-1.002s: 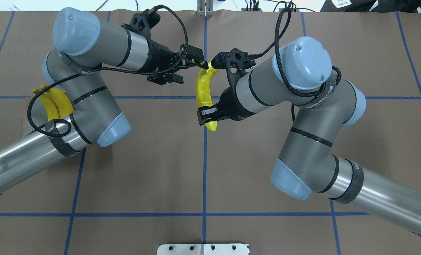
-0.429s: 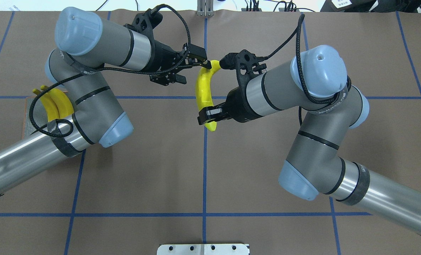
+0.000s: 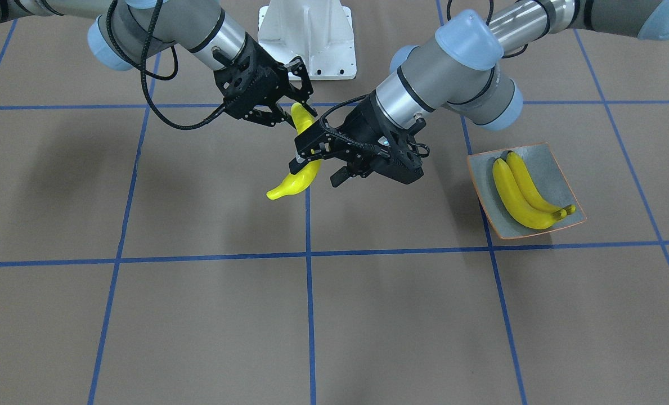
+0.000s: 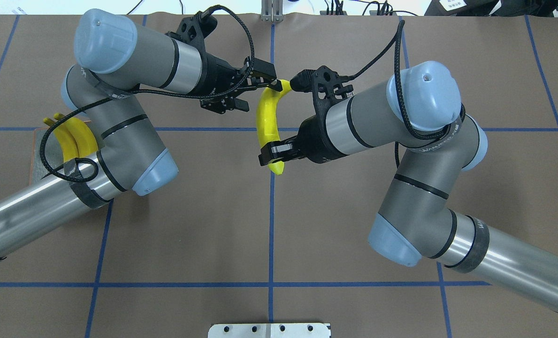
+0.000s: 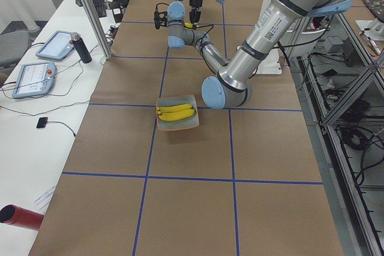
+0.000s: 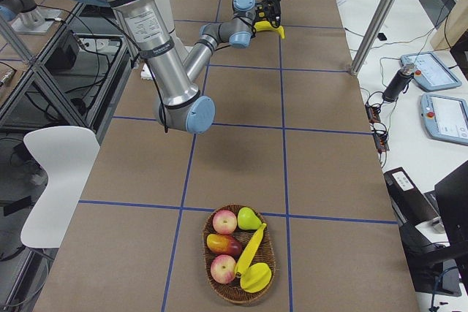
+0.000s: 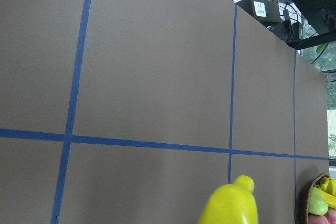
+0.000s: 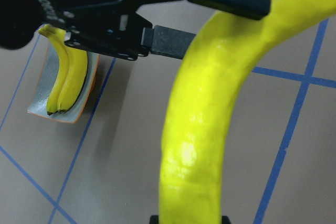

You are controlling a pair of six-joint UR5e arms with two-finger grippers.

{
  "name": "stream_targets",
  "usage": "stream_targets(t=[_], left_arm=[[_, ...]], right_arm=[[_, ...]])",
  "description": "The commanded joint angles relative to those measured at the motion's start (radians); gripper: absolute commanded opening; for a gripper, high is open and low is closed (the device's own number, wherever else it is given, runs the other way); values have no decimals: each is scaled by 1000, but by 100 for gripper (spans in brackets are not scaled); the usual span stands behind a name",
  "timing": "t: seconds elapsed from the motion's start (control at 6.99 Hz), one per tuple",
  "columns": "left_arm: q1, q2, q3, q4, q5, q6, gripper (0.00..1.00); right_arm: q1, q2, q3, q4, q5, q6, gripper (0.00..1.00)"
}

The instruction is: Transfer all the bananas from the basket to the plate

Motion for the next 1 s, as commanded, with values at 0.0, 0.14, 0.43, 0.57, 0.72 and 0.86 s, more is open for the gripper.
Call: stream_targets(t=[0.0, 0.14, 0.43, 0.57, 0.72, 0.86], left_arm=[[23, -5, -5, -2, -1, -3, 100], [32, -5, -11, -2, -1, -1, 99], [40, -3, -22, -2, -5, 1, 83], [40, 0, -28, -2, -11, 2, 69], [40, 6, -28, -2, -11, 7, 54], [40, 9, -31, -2, -11, 7, 29]], right_arm=[[-1, -1, 0, 1, 1, 1, 0], [1, -1, 0, 1, 3, 1, 0], [1, -1, 0, 1, 10, 1, 0], [3, -1, 0, 1, 18, 1, 0], [6, -1, 1, 1, 26, 1, 0], [7, 0, 1, 1, 27, 1, 0]])
